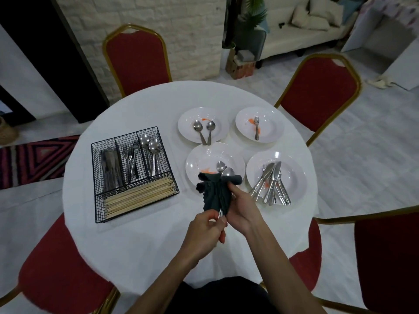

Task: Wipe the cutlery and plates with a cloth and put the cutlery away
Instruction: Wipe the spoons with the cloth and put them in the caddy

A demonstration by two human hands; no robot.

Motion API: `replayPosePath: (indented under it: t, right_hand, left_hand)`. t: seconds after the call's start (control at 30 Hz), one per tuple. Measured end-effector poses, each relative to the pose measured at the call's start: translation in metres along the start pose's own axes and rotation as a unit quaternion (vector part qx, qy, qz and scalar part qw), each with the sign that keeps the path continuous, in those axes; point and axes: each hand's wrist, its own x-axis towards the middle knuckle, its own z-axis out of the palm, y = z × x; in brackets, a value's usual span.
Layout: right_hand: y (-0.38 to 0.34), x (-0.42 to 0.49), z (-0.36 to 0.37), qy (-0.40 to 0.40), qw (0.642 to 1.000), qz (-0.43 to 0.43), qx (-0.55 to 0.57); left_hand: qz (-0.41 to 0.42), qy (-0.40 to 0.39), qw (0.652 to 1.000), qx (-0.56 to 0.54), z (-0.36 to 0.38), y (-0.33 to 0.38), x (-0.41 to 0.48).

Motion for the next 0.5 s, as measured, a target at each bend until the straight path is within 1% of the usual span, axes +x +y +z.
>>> replayPosePath:
  t: [0.1,0.17,0.23,0.3,0.33,0.37,0.4,0.47,0.5]
  right_hand:
    - [-0.004,0.011,0.001,0.050,0.991,-0.062,-0.110]
    - [-0.010,0.015,-0.003,0.090,0.972,-0.114,-0.187]
    - [-0.013,0.018,-0.009,0.111,0.947,-0.146,-0.262]
    - [-0.020,0.014,-0.017,0.099,0.914,-0.167,-0.357]
    - [-0.027,0.009,-0.021,0.063,0.889,-0.171,-0.421]
    - [-0.033,0.004,-0.025,0.005,0.850,-0.166,-0.500]
    - [-0.040,-0.001,-0.027,-0.058,0.792,-0.145,-0.590]
    - [-0.047,-0.008,-0.022,-0.160,0.642,-0.084,-0.745]
    - [-0.048,-0.010,-0.018,-0.196,0.582,-0.057,-0.787]
  left_hand:
    - [0.032,-0.026,0.998,0.054,-0.007,-0.003,-0.006]
    - [0.056,-0.040,0.993,0.095,-0.020,-0.002,-0.007]
    - [0.086,-0.054,0.980,0.169,-0.043,0.000,-0.003]
    - [0.095,-0.074,0.963,0.242,-0.071,0.001,0.006]
    - [0.092,-0.081,0.956,0.267,-0.086,0.001,0.011]
    - [0.086,-0.083,0.951,0.284,-0.099,0.000,0.015]
    - [0.082,-0.081,0.947,0.299,-0.108,0.000,0.018]
    - [0.093,-0.069,0.935,0.334,-0.117,0.000,0.023]
    - [0.105,-0.063,0.929,0.349,-0.118,0.002,0.025]
